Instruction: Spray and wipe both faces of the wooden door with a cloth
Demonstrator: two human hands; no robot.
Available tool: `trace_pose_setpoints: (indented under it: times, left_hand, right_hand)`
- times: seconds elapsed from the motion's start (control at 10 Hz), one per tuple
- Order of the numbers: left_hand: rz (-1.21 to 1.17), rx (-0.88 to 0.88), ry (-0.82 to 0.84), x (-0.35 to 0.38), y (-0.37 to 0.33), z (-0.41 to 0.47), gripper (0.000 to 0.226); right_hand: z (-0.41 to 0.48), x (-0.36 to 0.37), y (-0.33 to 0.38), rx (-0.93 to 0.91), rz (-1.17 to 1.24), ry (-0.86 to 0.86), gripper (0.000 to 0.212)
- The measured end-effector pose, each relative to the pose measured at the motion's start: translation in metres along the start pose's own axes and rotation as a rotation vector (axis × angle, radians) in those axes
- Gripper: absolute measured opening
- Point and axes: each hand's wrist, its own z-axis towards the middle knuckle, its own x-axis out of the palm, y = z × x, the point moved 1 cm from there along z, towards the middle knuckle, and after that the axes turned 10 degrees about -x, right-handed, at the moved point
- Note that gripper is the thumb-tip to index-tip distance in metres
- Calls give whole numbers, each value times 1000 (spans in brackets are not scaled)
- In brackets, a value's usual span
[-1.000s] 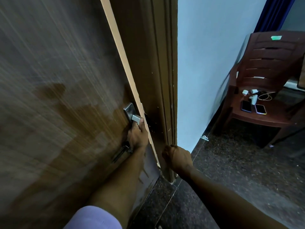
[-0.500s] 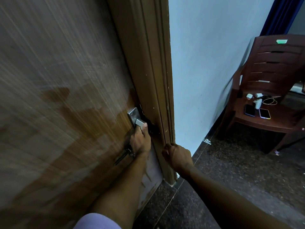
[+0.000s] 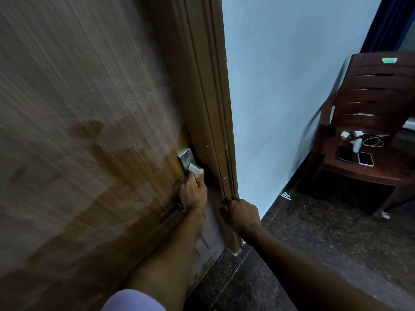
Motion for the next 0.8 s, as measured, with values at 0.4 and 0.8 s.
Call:
trace_pose_setpoints:
  times: [0.4,0.8]
  left_hand:
    - [639,109,257,-59,-48,-4,40]
    - [674,216,42,-122,-29,-45,39]
  right_hand:
    - [-17,-32,6,-125,-60,-1,41]
    - [-6,-45,64,-405,-48,-252,37]
